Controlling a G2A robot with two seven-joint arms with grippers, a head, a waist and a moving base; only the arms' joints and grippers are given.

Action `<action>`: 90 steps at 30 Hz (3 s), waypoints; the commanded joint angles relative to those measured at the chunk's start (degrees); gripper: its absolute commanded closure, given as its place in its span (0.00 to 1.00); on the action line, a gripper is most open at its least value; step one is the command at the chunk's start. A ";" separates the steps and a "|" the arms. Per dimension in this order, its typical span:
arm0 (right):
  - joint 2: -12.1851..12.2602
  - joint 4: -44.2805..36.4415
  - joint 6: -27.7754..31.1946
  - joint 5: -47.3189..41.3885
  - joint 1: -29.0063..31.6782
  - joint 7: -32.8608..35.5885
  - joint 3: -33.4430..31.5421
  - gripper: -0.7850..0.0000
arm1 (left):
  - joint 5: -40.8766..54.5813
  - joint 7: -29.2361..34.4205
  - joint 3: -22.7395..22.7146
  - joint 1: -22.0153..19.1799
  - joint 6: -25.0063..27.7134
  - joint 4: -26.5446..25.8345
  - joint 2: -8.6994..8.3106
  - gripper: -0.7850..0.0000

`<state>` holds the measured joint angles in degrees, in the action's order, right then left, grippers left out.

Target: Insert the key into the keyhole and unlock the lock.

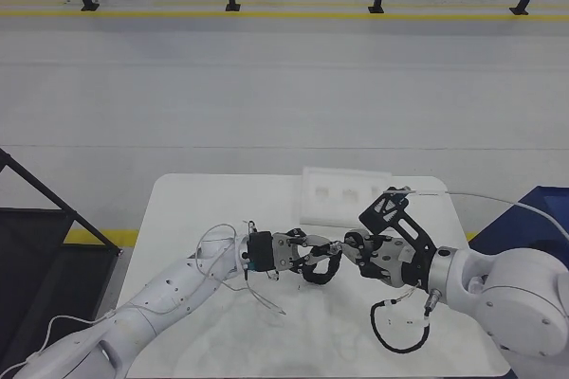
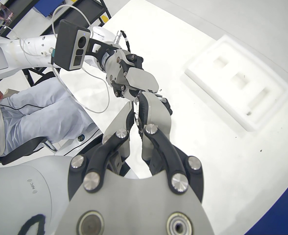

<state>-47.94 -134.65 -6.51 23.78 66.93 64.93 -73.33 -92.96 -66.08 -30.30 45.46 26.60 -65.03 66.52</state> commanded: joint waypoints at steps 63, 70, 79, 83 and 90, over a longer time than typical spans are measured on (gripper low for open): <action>-0.58 0.31 -3.05 1.66 3.31 -1.34 0.93 1.00 | -3.72 -1.00 -6.08 3.29 3.85 -0.89 2.06 1.00; -0.74 1.44 -3.12 1.62 2.19 -0.06 1.75 1.00 | -5.07 -0.16 -6.30 3.33 3.89 -1.03 2.18 1.00; -0.88 2.47 -2.22 0.66 0.99 0.73 1.90 0.00 | -2.64 -0.48 -7.31 3.74 5.47 0.09 2.44 1.00; -0.54 1.83 4.06 2.72 0.73 0.91 0.42 0.00 | -1.37 -0.56 -8.20 3.65 8.41 0.90 2.25 1.00; 0.36 0.00 19.98 10.17 1.25 2.83 -0.66 0.00 | 0.96 5.55 -10.33 3.39 17.15 -0.60 1.18 1.00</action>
<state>-47.68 -134.42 10.79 32.66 68.24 67.60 -73.99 -92.51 -62.10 -40.37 48.85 42.21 -65.15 67.88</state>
